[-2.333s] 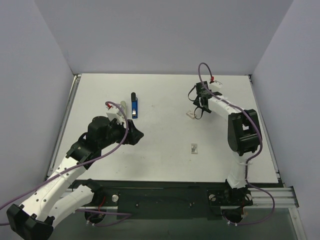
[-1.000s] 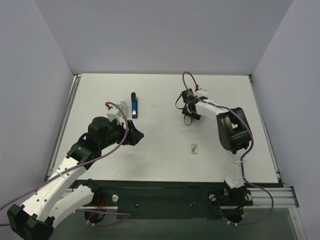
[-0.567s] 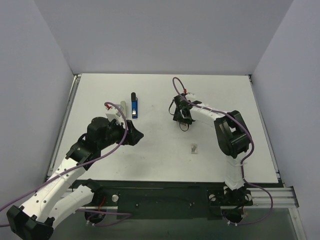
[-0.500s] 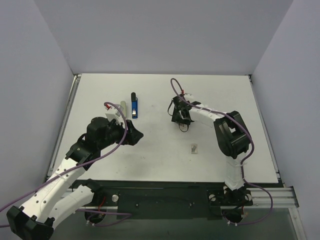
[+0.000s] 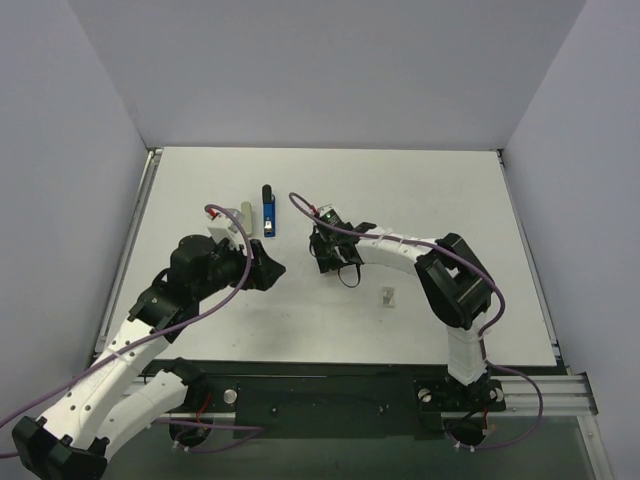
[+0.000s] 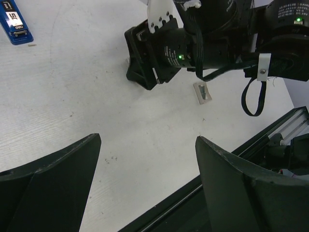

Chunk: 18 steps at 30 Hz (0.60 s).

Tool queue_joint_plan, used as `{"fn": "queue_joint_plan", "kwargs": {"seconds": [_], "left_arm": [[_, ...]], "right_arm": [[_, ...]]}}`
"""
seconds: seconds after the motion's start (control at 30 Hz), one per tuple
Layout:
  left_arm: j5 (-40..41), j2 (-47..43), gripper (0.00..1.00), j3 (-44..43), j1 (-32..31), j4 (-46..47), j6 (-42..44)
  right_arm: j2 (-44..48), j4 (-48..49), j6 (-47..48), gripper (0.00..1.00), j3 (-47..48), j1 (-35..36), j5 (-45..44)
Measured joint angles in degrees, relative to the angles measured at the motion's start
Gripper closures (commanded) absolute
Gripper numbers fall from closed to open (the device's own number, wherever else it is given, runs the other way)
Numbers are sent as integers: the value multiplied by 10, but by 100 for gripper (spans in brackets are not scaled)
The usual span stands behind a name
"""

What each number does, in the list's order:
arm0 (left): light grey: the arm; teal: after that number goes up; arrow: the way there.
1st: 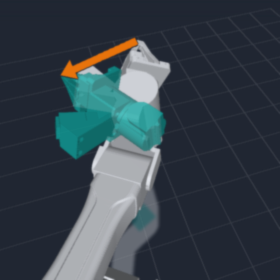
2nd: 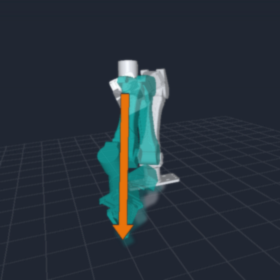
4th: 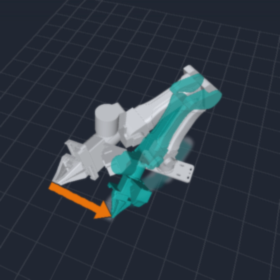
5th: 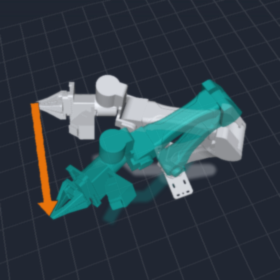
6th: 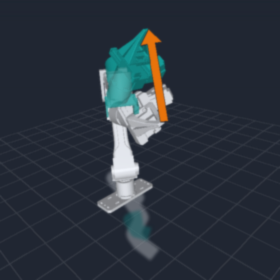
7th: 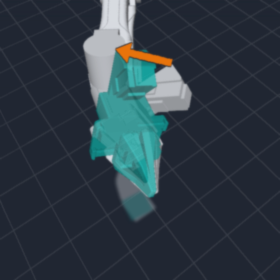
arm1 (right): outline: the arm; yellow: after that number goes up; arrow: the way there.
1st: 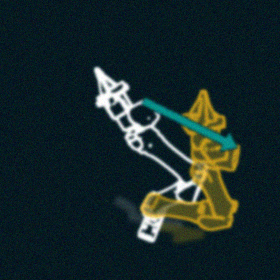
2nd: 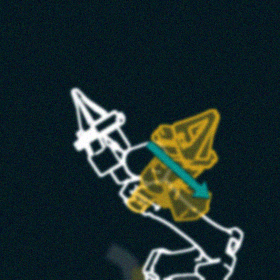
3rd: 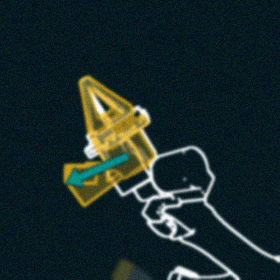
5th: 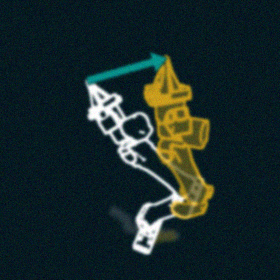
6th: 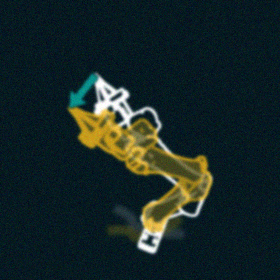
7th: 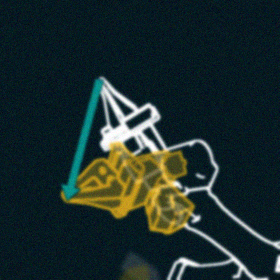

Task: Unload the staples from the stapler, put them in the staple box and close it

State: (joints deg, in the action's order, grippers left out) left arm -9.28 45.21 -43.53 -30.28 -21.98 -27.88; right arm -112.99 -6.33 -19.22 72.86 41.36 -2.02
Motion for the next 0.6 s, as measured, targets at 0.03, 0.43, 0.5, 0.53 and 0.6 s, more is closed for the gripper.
{"fn": "queue_joint_plan", "kwargs": {"seconds": [0.03,0.43,0.5,0.53,0.6], "left_arm": [[0,-1,9,0,0,0,0],[0,-6,9,0,0,0,0],[0,-7,9,0,0,0,0],[0,-7,9,0,0,0,0],[0,-7,9,0,0,0,0]], "right_arm": [[3,2,14,56,-6,9,0],[33,16,54,55,-49,54,-10],[39,14,50,54,-54,53,-10],[44,11,47,53,-61,52,-9],[60,2,41,53,-78,50,-9]]}}
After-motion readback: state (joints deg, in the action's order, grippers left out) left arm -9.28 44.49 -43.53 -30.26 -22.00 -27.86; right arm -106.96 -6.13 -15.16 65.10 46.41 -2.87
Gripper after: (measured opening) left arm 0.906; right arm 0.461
